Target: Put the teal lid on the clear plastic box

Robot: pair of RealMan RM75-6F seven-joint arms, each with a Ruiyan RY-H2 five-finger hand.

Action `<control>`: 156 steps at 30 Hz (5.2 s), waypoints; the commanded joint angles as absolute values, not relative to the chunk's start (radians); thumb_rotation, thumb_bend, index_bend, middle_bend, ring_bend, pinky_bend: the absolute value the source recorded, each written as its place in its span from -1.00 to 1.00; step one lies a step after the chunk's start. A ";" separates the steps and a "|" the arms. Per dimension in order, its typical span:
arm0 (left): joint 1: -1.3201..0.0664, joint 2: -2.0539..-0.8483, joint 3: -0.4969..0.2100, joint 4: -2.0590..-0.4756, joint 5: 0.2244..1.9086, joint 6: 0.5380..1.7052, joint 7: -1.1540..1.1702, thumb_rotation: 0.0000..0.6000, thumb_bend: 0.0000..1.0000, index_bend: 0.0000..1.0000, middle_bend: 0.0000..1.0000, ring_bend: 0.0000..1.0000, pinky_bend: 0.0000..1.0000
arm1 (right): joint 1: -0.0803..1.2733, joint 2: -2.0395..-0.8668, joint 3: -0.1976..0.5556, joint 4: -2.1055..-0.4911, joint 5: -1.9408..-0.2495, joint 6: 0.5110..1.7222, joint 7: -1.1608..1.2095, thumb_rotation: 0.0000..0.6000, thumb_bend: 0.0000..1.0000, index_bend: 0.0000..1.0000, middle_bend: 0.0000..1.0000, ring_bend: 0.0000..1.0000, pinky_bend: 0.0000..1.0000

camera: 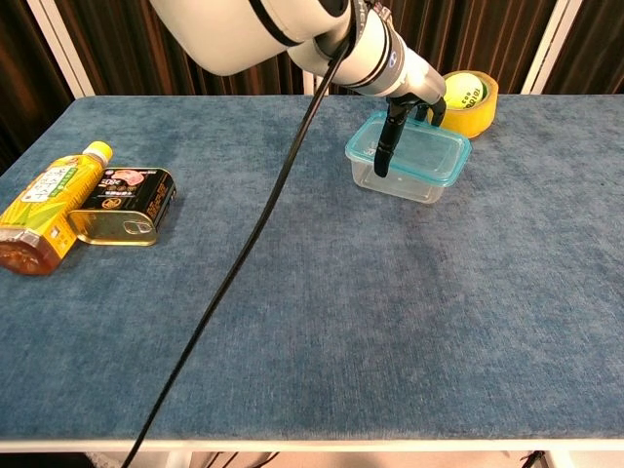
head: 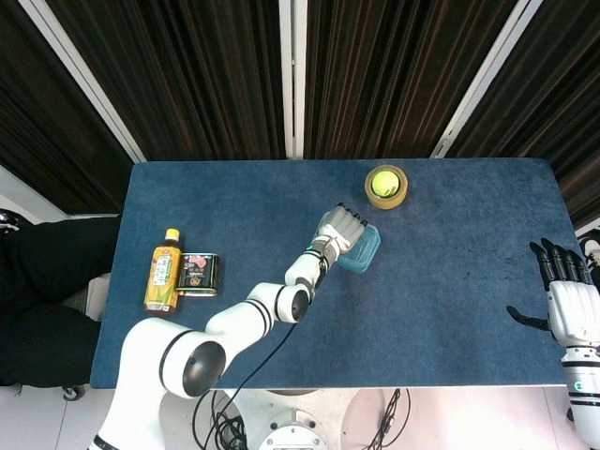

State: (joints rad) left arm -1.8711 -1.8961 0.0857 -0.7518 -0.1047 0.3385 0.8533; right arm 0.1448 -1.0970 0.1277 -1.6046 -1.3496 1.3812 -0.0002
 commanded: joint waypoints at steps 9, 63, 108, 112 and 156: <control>-1.929 -1.928 0.180 -0.697 -0.286 0.352 0.864 1.00 -0.61 -0.42 -0.39 -0.63 -0.70 | 0.144 -1.094 0.129 -1.604 -1.346 1.378 -0.001 1.00 -0.93 -1.00 -1.00 -1.00 -1.00; -1.901 -2.038 -0.239 -0.579 -0.582 0.538 1.599 1.00 -0.66 -0.53 -0.45 -0.63 -0.70 | 0.115 -1.088 0.128 -1.584 -1.345 1.395 0.037 1.00 -0.93 -1.00 -1.00 -1.00 -1.00; -1.673 -1.911 -0.483 -0.838 -0.247 0.615 1.556 1.00 -1.00 -0.96 -0.87 -0.94 -0.80 | 0.109 -1.089 0.128 -1.585 -1.368 1.406 0.053 1.00 -0.93 -1.00 -1.00 -1.00 -1.00; -1.604 -1.844 -0.431 -0.962 -0.177 0.667 1.474 1.00 -1.00 -0.96 -0.87 -0.94 -0.81 | 0.114 -1.089 0.127 -1.591 -1.383 1.408 0.047 1.00 -0.93 -1.00 -1.00 -1.00 -1.00; -1.515 -1.894 -0.189 -1.062 0.441 0.643 0.882 1.00 -1.00 -0.75 -0.87 -0.98 -0.86 | 0.111 -1.093 0.113 -1.638 -1.403 1.426 0.003 1.00 -0.93 -1.00 -1.00 -1.00 -1.00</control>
State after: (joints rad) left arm -1.5139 -1.8942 -0.1898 -1.0613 0.4428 0.6426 0.8838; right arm 0.1112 -1.0932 0.1131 -1.6383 -1.4026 1.4259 0.0029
